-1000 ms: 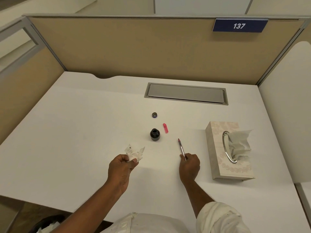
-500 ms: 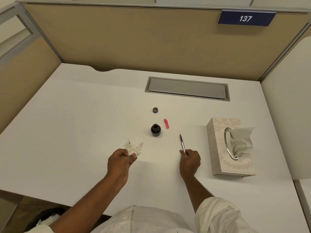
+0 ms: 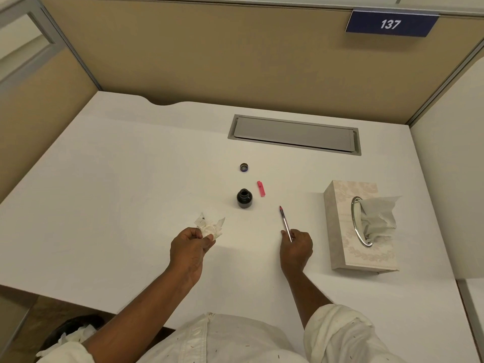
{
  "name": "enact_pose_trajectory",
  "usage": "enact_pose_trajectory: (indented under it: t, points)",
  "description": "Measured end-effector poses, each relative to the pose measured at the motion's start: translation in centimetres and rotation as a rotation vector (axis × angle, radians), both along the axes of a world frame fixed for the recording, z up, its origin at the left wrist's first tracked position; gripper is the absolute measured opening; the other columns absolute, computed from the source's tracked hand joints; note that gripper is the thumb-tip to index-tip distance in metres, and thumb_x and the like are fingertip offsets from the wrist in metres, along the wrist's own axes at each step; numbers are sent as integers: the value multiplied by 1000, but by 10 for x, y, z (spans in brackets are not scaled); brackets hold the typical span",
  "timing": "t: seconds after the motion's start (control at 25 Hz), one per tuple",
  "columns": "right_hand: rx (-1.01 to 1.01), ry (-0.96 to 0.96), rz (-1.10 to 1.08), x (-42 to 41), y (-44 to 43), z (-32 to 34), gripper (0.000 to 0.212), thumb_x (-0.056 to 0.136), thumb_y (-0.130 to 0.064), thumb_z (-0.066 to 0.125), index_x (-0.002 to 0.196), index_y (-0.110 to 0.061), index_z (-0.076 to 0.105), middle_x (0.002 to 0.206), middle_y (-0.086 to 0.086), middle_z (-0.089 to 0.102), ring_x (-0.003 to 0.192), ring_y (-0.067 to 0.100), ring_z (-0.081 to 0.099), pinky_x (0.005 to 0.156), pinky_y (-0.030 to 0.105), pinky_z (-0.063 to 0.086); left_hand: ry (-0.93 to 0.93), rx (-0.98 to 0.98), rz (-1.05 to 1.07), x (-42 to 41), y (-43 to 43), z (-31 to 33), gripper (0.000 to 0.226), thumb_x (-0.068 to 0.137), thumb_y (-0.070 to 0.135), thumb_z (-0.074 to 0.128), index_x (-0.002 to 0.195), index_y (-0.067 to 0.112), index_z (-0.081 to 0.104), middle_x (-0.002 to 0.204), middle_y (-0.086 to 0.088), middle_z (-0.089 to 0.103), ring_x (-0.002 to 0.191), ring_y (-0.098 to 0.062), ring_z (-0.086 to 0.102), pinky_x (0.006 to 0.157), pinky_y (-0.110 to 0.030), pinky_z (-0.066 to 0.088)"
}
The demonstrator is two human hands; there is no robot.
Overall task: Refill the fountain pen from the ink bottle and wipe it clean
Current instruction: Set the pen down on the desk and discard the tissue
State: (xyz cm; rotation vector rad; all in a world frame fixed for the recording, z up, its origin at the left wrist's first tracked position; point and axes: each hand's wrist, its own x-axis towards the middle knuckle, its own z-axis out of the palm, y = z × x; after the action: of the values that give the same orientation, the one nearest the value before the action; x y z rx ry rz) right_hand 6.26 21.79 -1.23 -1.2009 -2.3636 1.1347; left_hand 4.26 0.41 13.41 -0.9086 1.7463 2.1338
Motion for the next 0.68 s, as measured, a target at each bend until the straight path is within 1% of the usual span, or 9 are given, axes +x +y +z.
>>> enact_pose_trajectory:
  t: [0.24,0.4,0.52,0.68]
  points:
    - [-12,19,-1,1,0,0,25,78,-15,75,95,3,69,89,20,66,86,36,60,78,46,50,-4,-11,-6,2,0,3,38,77,-22,54,60,8,39,107,-18,59,103,-37,61,92,-40,50]
    - [-23,44,32,4,1,-1,29,75,-14,78,94,5,68,88,22,66,84,37,60,77,46,51,-3,-18,-1,5,2,6,37,79,-21,53,61,8,38,117,-19,55,105,-36,60,90,-39,50]
    - [-49,126,26,10,2,-1,36,68,-13,83,94,7,66,86,22,64,82,36,60,76,47,51,-12,-19,-1,7,1,6,37,80,-18,54,61,9,37,116,-19,54,106,-37,61,86,-37,52]
    - [-143,212,-10,18,7,-1,45,66,-20,86,98,4,65,91,17,64,85,30,60,82,44,51,-42,-17,27,12,2,8,35,83,-16,52,64,9,37,110,-20,53,99,-38,62,84,-35,53]
